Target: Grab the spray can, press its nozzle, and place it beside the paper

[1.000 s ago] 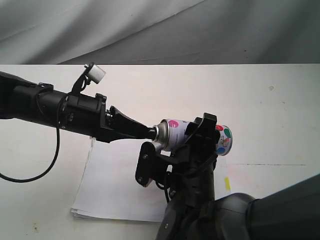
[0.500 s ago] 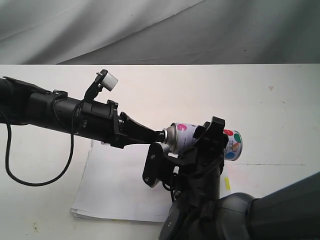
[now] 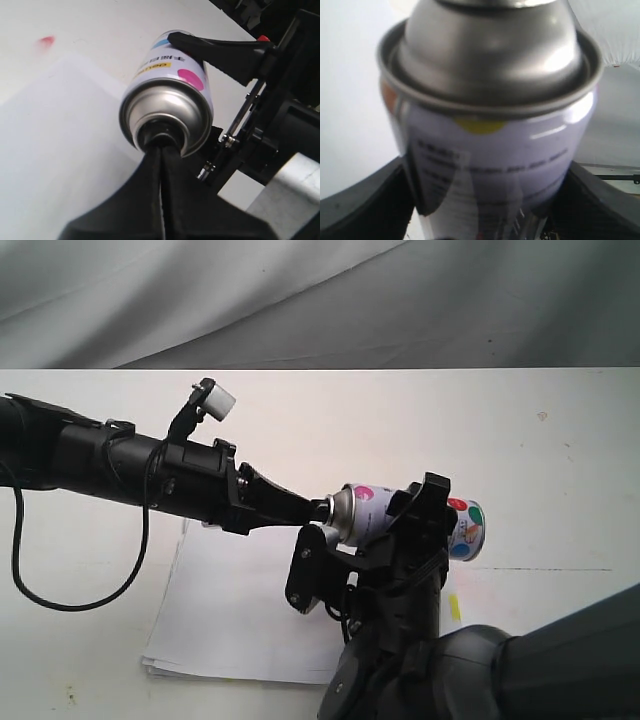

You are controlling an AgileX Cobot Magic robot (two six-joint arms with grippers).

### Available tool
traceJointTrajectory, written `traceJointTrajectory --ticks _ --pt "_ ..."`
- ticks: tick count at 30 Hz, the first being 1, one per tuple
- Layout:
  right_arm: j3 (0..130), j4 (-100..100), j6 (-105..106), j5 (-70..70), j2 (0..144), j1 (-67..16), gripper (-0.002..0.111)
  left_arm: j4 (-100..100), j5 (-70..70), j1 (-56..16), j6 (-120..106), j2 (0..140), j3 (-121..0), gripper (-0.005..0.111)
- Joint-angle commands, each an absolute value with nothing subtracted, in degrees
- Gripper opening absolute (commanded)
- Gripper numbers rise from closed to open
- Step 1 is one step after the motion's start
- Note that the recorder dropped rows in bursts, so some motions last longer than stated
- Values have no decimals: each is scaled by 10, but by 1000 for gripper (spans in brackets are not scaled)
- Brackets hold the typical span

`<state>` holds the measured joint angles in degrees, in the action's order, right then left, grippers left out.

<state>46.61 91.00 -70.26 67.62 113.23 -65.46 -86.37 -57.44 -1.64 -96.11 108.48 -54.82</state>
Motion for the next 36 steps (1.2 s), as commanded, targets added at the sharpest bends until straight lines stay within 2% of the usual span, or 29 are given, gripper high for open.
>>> traceJointTrajectory --ticks 1,7,12,18,27,31,36 --pt "474 981 -704 700 1124 -658 0 -880 -572 -26 -966 1089 -550 0" --pt "474 981 -704 700 1124 -658 0 -873 -572 -23 -966 1081 -550 0" --pt "474 978 -704 700 1124 -658 0 -774 -579 31 -928 977 -517 0" --pt "474 972 -704 700 1124 -658 0 -792 -567 81 -949 905 -444 0" --pt "474 972 -704 700 1124 -658 0 -823 -600 81 -960 860 -440 0" --pt "474 972 -704 700 1124 -658 0 -860 -585 81 -959 780 -416 0" --pt "474 972 -708 700 1124 -658 0 -877 -498 94 -932 629 -369 0"
